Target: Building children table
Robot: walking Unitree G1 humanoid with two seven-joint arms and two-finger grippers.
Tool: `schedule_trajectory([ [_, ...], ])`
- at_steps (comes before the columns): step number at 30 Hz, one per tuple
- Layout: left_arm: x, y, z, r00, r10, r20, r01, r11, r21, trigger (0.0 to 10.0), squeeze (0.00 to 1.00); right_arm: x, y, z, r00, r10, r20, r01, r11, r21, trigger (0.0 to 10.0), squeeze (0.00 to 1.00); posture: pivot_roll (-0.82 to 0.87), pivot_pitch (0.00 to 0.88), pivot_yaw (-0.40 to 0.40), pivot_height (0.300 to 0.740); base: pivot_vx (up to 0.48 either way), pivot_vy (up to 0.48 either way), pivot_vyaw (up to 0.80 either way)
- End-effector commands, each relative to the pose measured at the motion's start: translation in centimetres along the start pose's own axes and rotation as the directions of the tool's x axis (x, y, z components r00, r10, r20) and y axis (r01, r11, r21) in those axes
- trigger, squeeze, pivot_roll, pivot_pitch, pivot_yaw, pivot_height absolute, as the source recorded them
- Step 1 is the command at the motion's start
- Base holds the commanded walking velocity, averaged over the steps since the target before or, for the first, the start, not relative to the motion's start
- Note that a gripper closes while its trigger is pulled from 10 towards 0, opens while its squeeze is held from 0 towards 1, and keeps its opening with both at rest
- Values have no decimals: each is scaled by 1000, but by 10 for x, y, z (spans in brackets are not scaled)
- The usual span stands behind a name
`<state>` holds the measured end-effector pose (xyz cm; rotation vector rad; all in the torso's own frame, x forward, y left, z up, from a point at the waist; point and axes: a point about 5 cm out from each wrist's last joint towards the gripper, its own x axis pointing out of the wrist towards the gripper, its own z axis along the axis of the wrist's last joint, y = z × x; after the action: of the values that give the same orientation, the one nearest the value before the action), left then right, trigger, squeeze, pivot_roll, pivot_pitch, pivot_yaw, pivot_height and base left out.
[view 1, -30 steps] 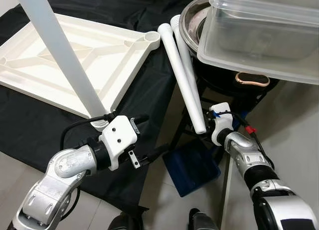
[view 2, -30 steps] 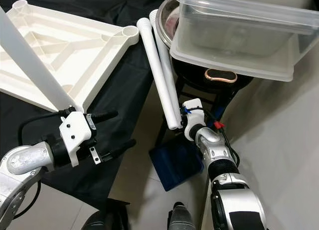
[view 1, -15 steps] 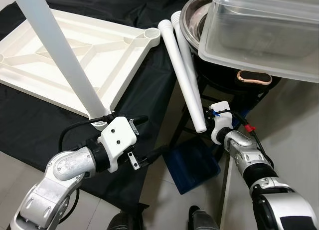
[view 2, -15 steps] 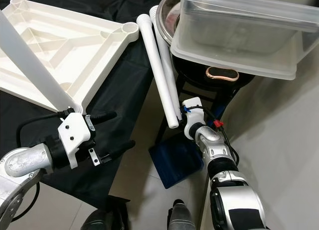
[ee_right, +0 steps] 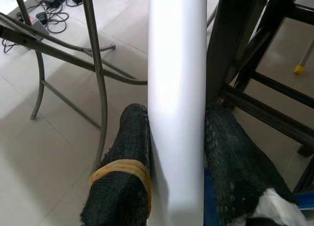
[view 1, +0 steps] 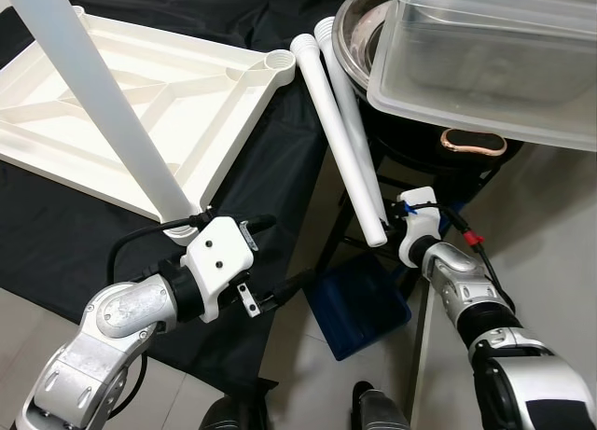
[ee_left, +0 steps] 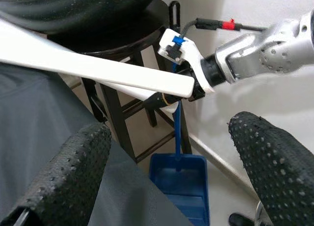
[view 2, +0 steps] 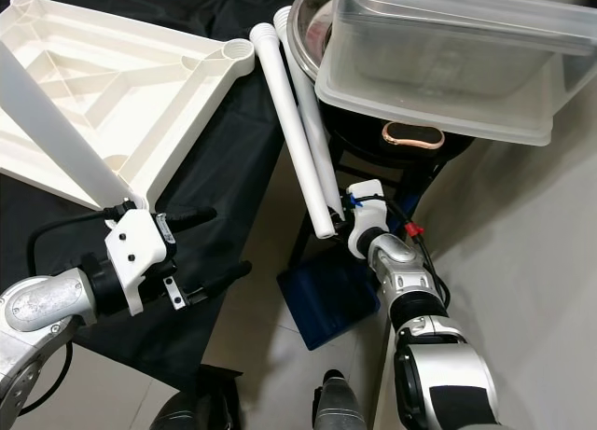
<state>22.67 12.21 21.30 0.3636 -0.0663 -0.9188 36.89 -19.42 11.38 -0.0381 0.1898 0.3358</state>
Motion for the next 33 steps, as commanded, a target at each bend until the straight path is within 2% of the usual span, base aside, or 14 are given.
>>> schedule_trajectory([
  [1,-2,-4,-1,1000,-7,-5,7,1000,-22,10000,0,-1,1,-2,1000,15,0,-15,1000,-4,0,0,39,324,2,740,0,0,0],
  [2,2,-6,-3,1000,12,5,-11,994,-106,10000,0,-1,0,0,1000,18,10,-18,1000,-4,0,0,40,322,3,740,0,0,0],
  [3,16,-11,-12,996,87,-2,-82,925,-370,10000,0,0,0,5,999,22,28,-22,1000,-5,0,0,41,319,7,740,0,0,0],
  [5,16,-11,-12,996,87,-2,-82,925,-370,10000,0,0,0,5,999,22,28,-22,1000,-5,0,0,41,319,7,740,0,0,0],
  [6,22,-13,-16,993,114,-21,-111,883,-455,10000,992,1,0,7,999,23,34,-23,1000,-6,0,0,39,315,8,740,0,0,0],
  [7,28,-18,-17,993,113,-19,-107,850,-516,10000,1000,1,0,9,999,25,42,-24,1000,-6,0,0,36,313,11,740,0,0,0],
  [20,39,-7,-19,977,202,-61,-191,720,-667,10000,1000,3,4,17,995,70,78,-69,998,-14,0,0,33,307,15,740,0,0,0],
  [23,40,-4,-19,972,219,-81,-209,663,-719,10000,1000,1,6,18,992,95,88,-93,995,-21,0,0,25,308,14,740,0,0,0],
  [27,42,-5,-19,973,214,-89,-208,637,-742,10000,1000,0,6,17,990,106,90,-105,994,-24,0,0,22,306,12,740,0,0,0],
  [28,43,-7,-19,974,210,-90,-206,636,-744,10000,702,-1,7,16,990,109,87,-107,994,-28,0,0,18,305,11,740,0,0,0],
  [30,43,-7,-19,974,210,-90,-206,636,-744,10000,702,-1,7,16,990,109,87,-107,994,-28,0,0,18,305,11,740,0,0,0],
  [31,44,-9,-19,974,207,-90,-204,635,-745,10000,431,-2,7,16,990,112,87,-109,994,-31,0,0,15,303,11,740,0,0,0],
  [32,46,-10,-19,975,203,-95,-204,627,-752,10000,0,-3,6,16,990,112,90,-109,993,-34,0,0,12,301,11,740,0,0,0],
  [33,46,-10,-19,975,203,-95,-204,627,-752,10000,0,-3,6,16,990,112,90,-109,993,-34,0,0,12,301,11,740,0,0,0],
])
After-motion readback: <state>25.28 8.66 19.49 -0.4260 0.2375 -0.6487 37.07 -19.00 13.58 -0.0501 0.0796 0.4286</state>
